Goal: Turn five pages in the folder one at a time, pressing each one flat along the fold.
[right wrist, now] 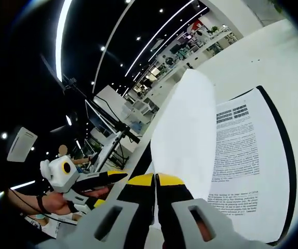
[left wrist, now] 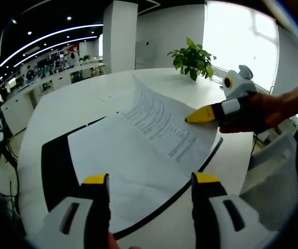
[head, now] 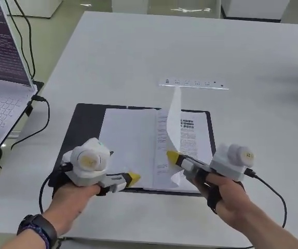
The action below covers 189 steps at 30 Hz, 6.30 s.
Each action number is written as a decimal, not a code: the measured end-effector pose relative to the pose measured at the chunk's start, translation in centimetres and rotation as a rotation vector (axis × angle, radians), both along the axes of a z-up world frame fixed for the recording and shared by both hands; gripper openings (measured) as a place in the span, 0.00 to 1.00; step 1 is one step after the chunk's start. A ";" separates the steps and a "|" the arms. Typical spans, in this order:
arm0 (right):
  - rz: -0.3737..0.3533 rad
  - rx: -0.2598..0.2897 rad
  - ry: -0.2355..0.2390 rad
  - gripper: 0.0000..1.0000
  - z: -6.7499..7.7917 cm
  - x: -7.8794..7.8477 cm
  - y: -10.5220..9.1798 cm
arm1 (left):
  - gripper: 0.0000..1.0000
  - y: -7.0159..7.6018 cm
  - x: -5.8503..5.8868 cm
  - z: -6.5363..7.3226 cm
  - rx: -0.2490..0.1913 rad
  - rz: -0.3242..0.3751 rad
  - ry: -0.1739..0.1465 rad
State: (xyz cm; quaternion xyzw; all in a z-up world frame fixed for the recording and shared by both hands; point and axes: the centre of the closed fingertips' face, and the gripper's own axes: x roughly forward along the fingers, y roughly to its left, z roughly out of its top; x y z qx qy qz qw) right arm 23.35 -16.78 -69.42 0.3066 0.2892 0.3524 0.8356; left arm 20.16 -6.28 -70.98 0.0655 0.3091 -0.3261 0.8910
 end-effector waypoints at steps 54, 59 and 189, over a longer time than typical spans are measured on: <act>0.159 0.001 0.123 0.00 -3.5 -0.6 16.1 | 0.66 9.7 -3.0 2.1 -0.063 0.151 -0.054; 0.151 0.006 0.147 0.00 -4.3 -0.5 16.9 | 0.66 10.1 -3.4 2.0 -0.073 0.162 -0.049; 0.117 -0.225 -0.077 0.12 -4.8 5.2 4.6 | 0.00 7.3 -1.8 -8.2 -0.016 0.157 0.226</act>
